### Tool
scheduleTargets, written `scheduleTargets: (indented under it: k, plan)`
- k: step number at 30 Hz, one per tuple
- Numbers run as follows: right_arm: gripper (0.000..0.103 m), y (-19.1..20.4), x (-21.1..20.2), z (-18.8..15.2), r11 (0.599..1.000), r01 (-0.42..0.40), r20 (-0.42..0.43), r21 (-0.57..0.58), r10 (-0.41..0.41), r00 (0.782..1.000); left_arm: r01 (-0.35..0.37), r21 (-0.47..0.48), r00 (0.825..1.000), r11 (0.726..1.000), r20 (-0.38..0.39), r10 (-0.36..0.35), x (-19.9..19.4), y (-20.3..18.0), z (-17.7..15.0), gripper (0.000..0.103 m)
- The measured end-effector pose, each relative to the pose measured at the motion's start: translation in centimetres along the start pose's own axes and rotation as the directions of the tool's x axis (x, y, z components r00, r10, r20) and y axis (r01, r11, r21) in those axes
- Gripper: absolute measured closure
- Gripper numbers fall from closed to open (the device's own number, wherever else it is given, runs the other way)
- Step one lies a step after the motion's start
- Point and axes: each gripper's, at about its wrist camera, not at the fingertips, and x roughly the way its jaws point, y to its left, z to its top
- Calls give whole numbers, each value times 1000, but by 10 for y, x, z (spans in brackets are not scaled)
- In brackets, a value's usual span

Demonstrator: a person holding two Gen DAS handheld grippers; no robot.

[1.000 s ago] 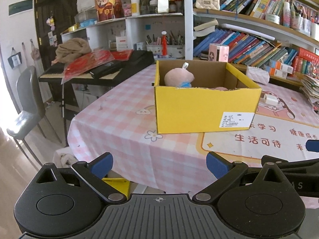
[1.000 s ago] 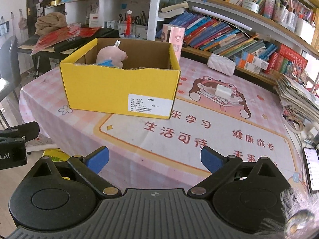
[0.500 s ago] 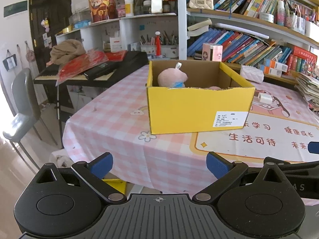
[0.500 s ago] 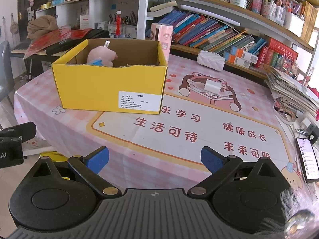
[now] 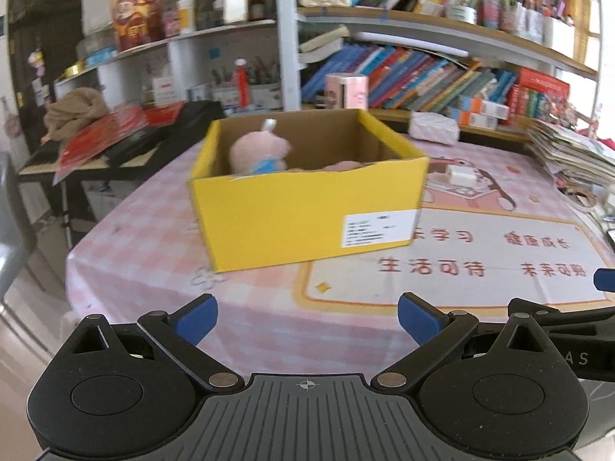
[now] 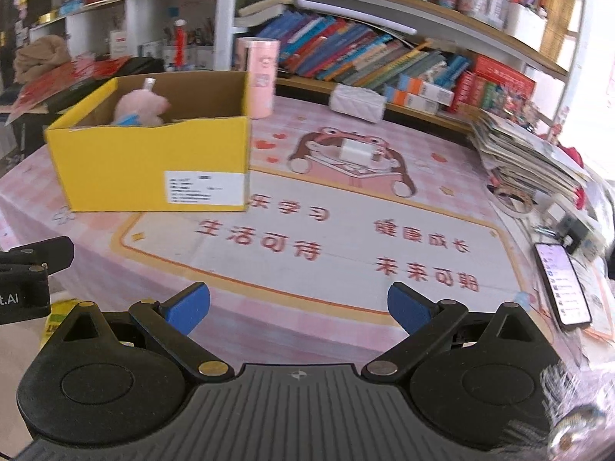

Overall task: Organize objects
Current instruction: 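Move both open tools toward the white charger and medicine box on the mat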

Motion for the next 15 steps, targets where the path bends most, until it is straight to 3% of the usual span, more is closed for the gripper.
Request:
scheduleTargets:
  k: [15]
  plan:
    - [3,-67,42,19,997,66,-47,50,-63,997,86,51,996,995,-38,-84,48,-71,32,2]
